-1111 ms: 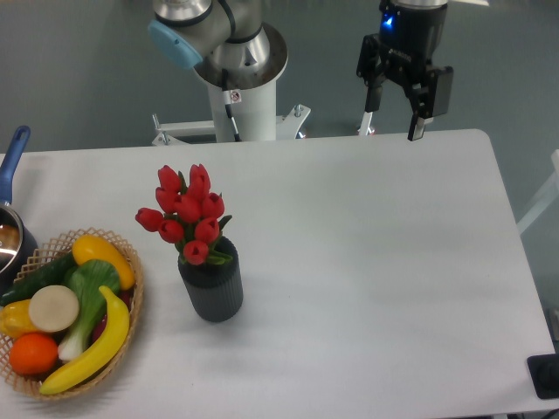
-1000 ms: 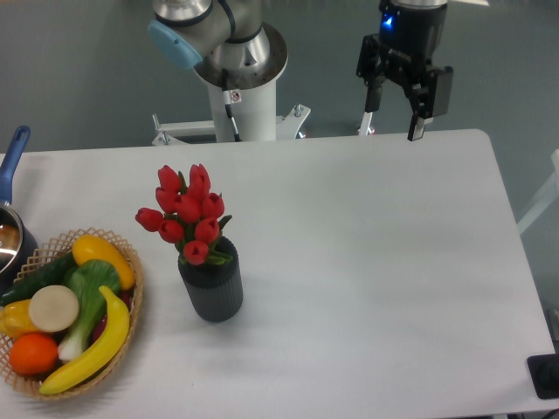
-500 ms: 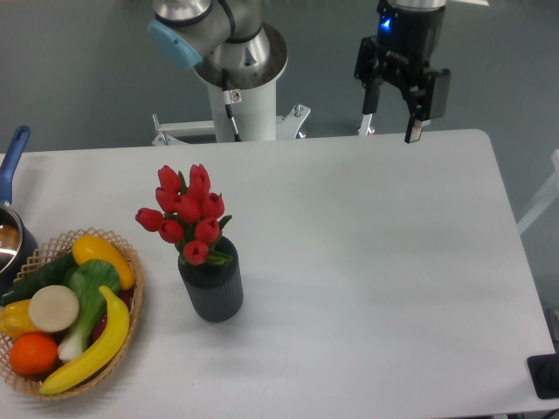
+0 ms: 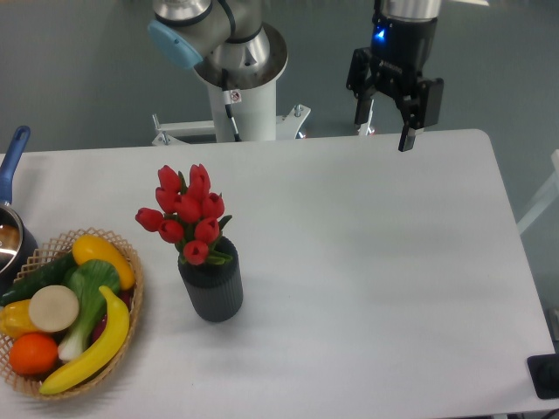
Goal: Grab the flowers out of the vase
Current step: 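Move the open gripper down toward the red tulips in the black vase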
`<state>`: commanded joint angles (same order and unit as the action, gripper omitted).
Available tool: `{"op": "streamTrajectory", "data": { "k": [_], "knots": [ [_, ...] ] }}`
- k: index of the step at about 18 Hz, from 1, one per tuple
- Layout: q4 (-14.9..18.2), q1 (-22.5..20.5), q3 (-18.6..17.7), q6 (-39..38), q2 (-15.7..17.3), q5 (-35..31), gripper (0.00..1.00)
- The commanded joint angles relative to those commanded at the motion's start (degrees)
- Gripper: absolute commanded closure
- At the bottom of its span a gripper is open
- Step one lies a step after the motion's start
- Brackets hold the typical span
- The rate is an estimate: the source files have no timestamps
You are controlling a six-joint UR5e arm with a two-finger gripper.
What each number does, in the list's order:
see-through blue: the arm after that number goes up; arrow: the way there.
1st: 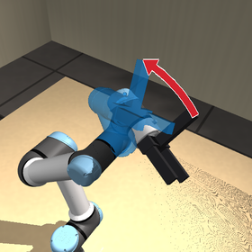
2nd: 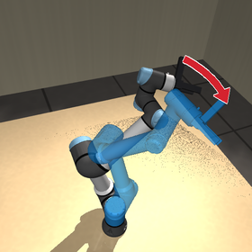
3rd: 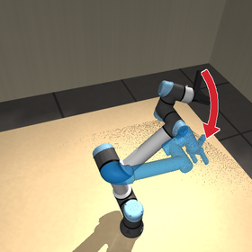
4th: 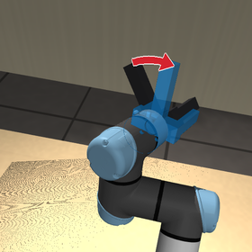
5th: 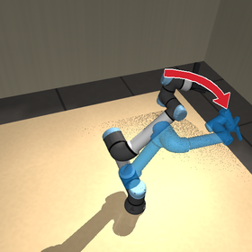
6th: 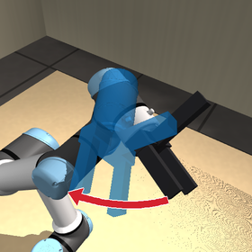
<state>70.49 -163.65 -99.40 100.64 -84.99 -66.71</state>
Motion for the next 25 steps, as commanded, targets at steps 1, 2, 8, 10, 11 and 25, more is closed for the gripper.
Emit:
{"op": "streamTrajectory", "data": {
  "k": [1, 2, 8, 10, 11, 25],
  "knots": [
    [0.00, 0.00, -0.18, -0.61, 0.00, 0.17, 0.00],
    [0.00, 0.09, -0.18, -1.58, -0.09, 0.96, 0.00],
    [-2.10, 0.70, -3.69, -3.70, 1.05, 5.89, 0.00],
    [-5.08, 0.97, -5.79, -3.96, 1.23, 6.06, 0.00],
    [-7.01, 1.40, -6.76, -4.13, 1.40, 6.33, 0.00],
    [-9.84, 6.68, -9.85, -8.35, -3.68, 15.45, 0.00]
  ]
}}
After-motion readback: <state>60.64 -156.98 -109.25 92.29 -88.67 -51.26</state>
